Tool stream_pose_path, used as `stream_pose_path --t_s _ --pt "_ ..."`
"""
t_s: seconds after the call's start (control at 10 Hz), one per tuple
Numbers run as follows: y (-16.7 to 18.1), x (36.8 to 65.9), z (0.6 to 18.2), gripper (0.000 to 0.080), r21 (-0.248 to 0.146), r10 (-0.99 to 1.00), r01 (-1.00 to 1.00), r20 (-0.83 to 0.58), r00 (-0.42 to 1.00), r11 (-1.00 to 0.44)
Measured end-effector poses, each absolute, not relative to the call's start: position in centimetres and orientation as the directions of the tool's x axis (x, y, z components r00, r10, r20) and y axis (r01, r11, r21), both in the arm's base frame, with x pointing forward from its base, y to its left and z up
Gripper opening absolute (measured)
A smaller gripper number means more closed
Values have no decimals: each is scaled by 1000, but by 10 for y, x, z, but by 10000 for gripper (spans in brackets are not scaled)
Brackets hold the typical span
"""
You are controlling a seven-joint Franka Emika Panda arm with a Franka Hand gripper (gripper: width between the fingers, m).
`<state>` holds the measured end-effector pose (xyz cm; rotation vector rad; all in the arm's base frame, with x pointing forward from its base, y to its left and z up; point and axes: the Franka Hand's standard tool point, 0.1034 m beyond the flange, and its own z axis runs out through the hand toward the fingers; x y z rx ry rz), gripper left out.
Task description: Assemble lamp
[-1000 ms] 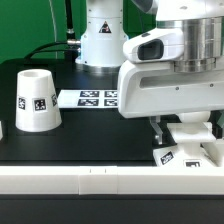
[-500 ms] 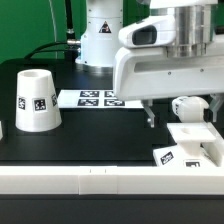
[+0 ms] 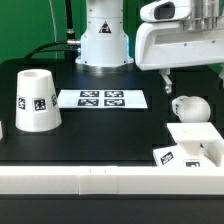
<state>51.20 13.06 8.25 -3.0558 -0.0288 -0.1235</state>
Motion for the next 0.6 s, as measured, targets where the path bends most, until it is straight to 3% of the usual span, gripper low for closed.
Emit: stream_pose_path --t_s 0.4,0.6 --pt "128 512 81 699 -78 16 20 53 998 -997" --pt "130 504 80 699 -72 150 145 -66 987 -987"
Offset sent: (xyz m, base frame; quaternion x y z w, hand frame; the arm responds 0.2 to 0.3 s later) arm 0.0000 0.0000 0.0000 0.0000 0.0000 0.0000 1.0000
